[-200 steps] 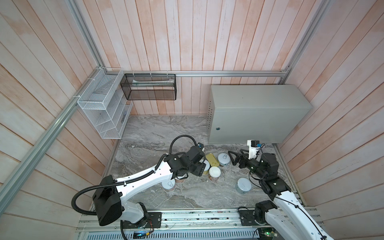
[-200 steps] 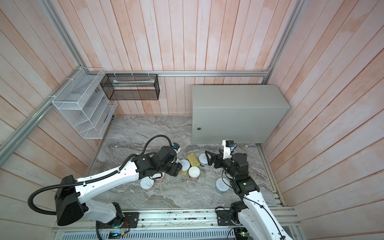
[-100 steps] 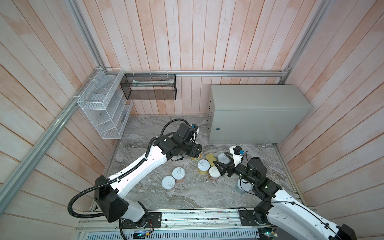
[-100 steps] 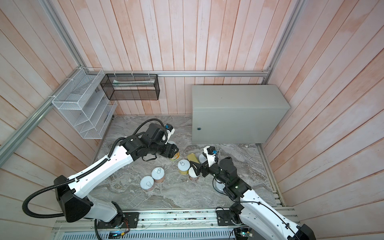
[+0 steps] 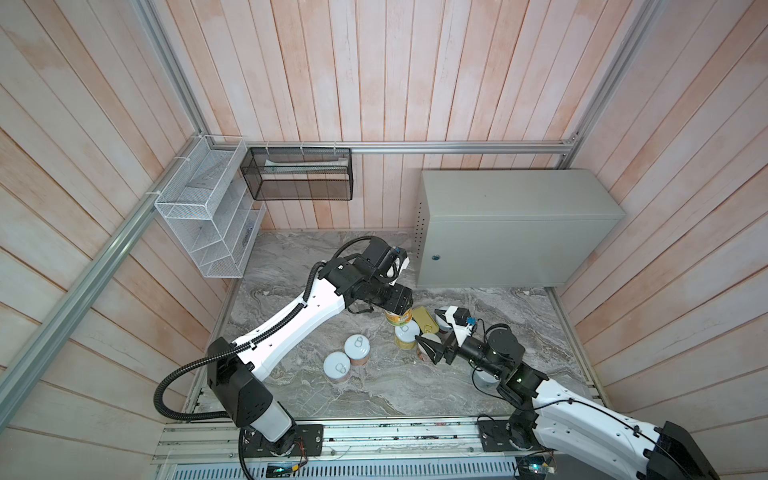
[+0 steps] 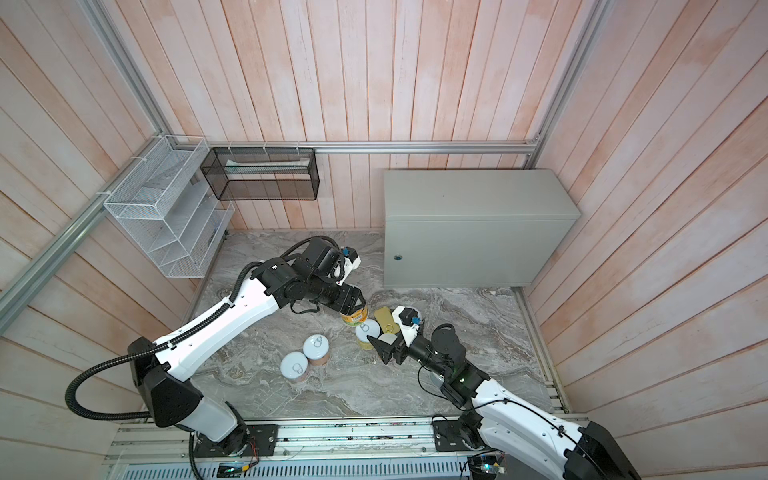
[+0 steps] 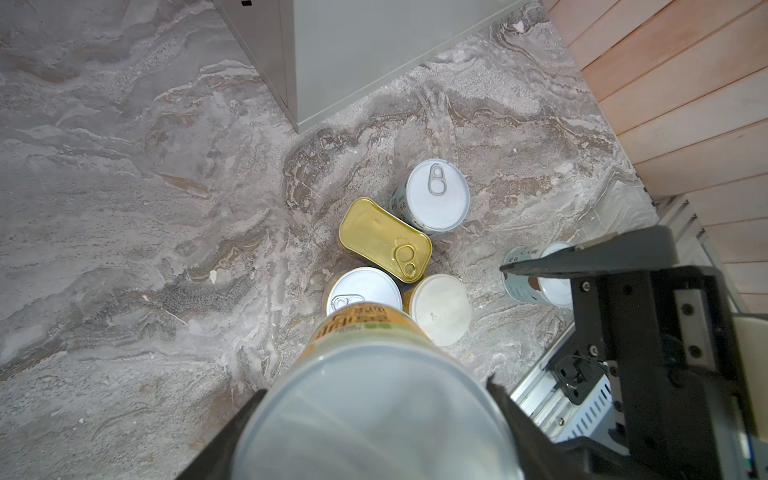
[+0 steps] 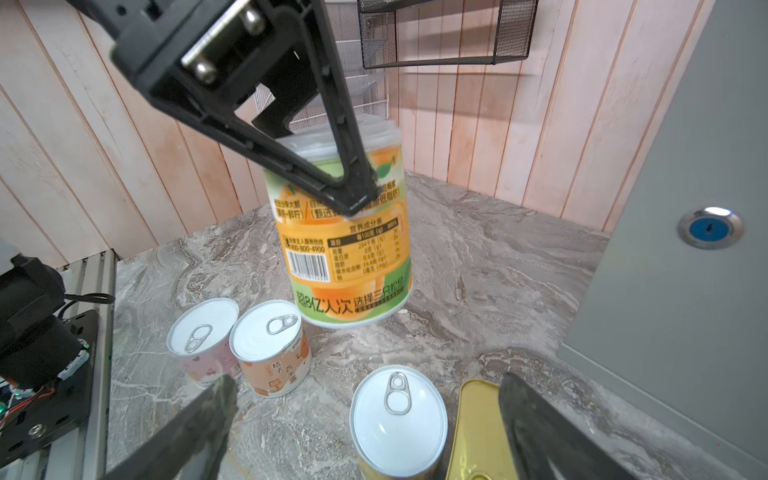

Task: Place and organize the canned foods onto the counter
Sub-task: 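Carry the can toward the right gripper while the right gripper reaches to it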

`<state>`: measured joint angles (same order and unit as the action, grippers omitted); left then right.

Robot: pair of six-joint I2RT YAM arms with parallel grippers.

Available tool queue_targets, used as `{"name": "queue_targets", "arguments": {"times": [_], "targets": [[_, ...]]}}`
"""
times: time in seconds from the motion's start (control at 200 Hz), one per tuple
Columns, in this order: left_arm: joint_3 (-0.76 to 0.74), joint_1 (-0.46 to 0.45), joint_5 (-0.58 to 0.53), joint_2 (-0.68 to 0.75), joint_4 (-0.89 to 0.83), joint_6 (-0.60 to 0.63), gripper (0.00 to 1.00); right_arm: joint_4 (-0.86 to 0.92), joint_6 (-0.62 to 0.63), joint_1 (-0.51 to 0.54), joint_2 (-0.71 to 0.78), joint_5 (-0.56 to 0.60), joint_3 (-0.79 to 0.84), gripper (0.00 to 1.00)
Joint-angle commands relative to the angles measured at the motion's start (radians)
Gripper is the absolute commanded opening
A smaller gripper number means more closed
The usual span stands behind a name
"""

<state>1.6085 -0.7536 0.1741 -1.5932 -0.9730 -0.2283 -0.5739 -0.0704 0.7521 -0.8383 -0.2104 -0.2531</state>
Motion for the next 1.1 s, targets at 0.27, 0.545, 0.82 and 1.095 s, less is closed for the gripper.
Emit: {"name": "queue_targets", "arguments": {"times": [0.27, 0.545, 0.82, 1.095], "targets": [[0.034, -0.007, 0.062, 0.006, 0.046, 0.002, 0.42, -0.176, 0.063, 0.033, -0.171, -0.027, -0.079, 0.97], [0.012, -0.007, 0.106, 0.018, 0.057, -0.003, 0.41, -0.245, 0.093, 0.06, -0.288, -0.033, -0.142, 0.96], [-0.006, -0.007, 0.152, 0.029, 0.074, -0.007, 0.41, -0.288, 0.079, 0.062, -0.316, -0.049, -0.162, 0.9], [-0.012, -0.006, 0.174, 0.042, 0.097, -0.011, 0.41, -0.307, 0.069, 0.063, -0.346, -0.044, -0.174, 0.86]]}}
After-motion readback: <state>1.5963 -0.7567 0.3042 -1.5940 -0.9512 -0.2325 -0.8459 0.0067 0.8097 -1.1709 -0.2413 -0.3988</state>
